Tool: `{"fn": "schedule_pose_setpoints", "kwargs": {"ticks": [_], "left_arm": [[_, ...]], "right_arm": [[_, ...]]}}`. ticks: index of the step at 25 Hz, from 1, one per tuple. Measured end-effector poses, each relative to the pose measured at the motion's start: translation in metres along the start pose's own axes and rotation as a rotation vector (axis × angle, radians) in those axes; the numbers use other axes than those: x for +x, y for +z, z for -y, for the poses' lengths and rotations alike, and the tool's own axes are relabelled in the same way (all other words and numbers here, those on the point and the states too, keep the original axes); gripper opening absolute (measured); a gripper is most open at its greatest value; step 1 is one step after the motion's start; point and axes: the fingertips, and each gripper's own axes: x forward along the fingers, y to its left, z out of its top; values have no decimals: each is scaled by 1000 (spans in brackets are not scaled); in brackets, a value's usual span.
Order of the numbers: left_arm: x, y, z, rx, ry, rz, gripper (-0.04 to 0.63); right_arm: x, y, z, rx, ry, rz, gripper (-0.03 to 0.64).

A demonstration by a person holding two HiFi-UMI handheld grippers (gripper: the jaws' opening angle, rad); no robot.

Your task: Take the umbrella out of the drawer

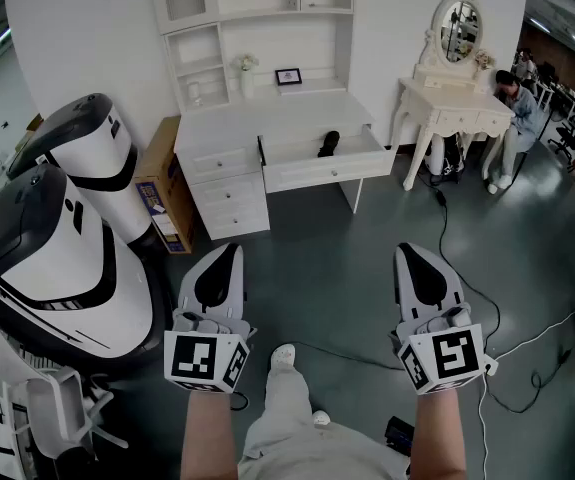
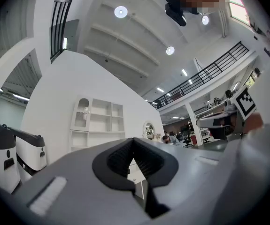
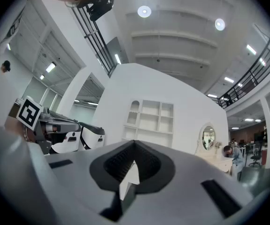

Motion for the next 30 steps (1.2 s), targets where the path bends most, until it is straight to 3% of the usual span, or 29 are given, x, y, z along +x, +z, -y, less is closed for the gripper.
{"fn": "schedule_pose_setpoints", "kwargs": {"ticks": [14, 30], "left_arm": [[45, -14, -18, 14, -7, -10, 10], [194, -53, -111, -22, -23, -1, 11]], "right_arm": [[50, -13, 17, 39, 19, 21, 8], [220, -37, 51, 9, 3, -22, 8]]}}
